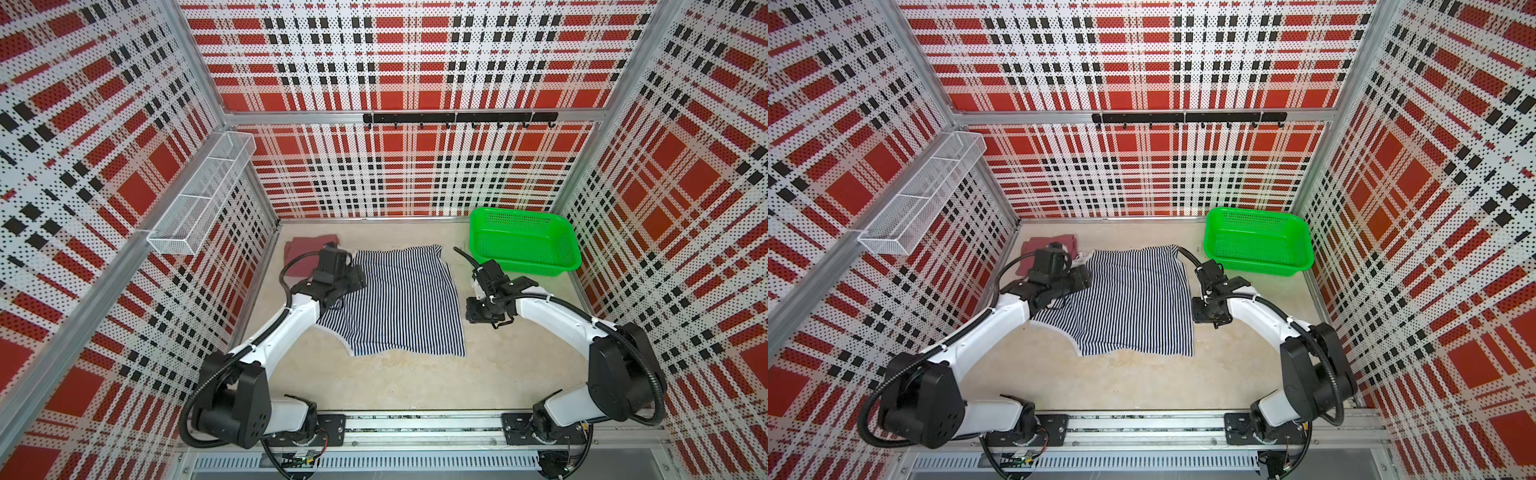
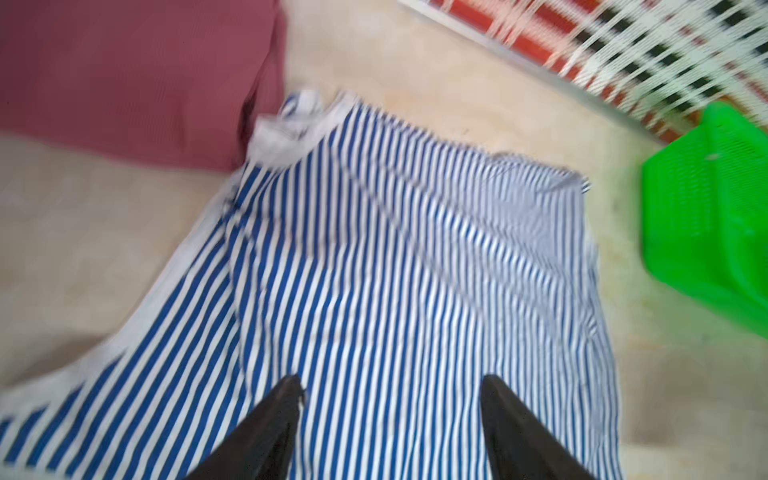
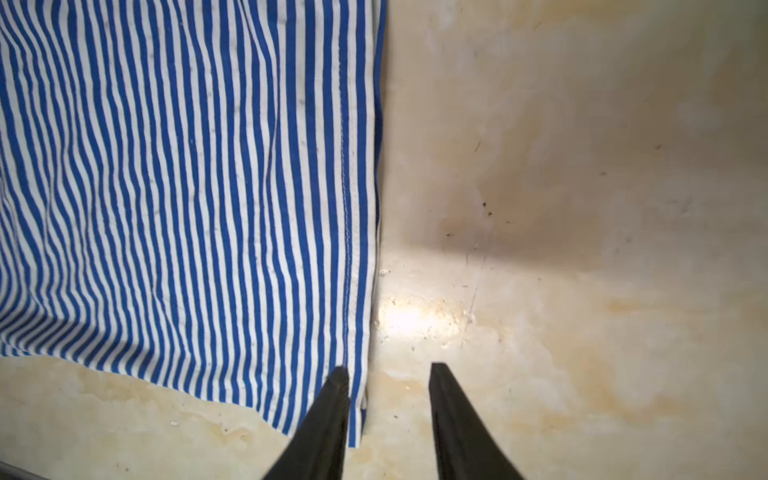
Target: Fold and stack the tank tops
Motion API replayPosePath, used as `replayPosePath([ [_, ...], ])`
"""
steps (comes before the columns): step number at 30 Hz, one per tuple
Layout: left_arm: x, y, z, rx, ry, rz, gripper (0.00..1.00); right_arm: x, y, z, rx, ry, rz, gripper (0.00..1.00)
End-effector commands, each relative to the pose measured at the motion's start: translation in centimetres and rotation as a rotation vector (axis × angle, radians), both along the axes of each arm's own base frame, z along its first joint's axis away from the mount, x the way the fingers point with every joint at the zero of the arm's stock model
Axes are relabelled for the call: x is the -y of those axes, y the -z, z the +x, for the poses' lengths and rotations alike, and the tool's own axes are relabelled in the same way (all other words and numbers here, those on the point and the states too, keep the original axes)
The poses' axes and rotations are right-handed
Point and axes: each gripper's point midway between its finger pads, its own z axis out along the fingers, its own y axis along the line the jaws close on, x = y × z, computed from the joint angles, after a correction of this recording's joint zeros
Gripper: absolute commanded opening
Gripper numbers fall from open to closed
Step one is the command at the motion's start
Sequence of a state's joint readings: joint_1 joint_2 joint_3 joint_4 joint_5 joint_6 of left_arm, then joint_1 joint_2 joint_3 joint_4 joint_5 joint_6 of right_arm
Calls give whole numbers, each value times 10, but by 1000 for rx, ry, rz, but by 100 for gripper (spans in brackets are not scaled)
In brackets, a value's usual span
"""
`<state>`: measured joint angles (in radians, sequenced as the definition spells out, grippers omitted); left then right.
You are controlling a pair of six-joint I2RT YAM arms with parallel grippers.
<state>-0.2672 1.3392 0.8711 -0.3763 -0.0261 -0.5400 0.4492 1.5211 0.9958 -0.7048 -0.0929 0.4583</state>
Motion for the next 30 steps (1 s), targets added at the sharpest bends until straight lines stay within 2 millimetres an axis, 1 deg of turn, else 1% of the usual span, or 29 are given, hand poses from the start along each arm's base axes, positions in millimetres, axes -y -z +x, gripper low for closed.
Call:
replayPosePath([
  [1,-1,25,-19,-49,-41,-75,67,-44,-3,22,67,-78,77,33],
  [3,-20,22,-10,-12,-95,-85,65,-59,7,31,69,-94,87,31],
  [5,-48,9,6,37,-158,-40,63,-66,14,42,97,-76,104,29],
  [7,-81,-3,32,83,-218,-1,62,-71,14,57,145,-54,117,29],
  [8,-93,-6,44,93,-238,12,62,-74,15,64,163,-49,123,29],
  [10,-119,-5,76,105,-279,17,62,-82,18,75,182,-37,147,29],
  [12,-134,-1,108,121,-301,2,62,-88,27,81,181,-22,165,30],
  [13,-138,3,125,124,-305,-5,62,-90,32,83,176,-25,172,30],
  [16,-140,28,163,88,-288,-14,62,-87,51,82,144,23,166,30],
  [19,-135,56,191,48,-263,-25,62,-76,67,79,124,52,112,30],
  [21,-135,73,203,21,-257,-24,62,-65,76,73,102,73,80,30],
  [22,-137,83,205,-1,-257,-17,62,-59,79,70,93,90,69,30],
  [24,-147,102,207,-55,-264,8,63,-46,83,64,82,122,55,30],
  [25,-154,111,205,-78,-274,22,64,-41,84,62,80,136,50,30],
  [27,-178,125,201,-117,-308,51,64,-33,83,58,79,161,44,30],
  [30,-212,137,193,-152,-362,77,64,-28,78,56,90,190,42,31],
])
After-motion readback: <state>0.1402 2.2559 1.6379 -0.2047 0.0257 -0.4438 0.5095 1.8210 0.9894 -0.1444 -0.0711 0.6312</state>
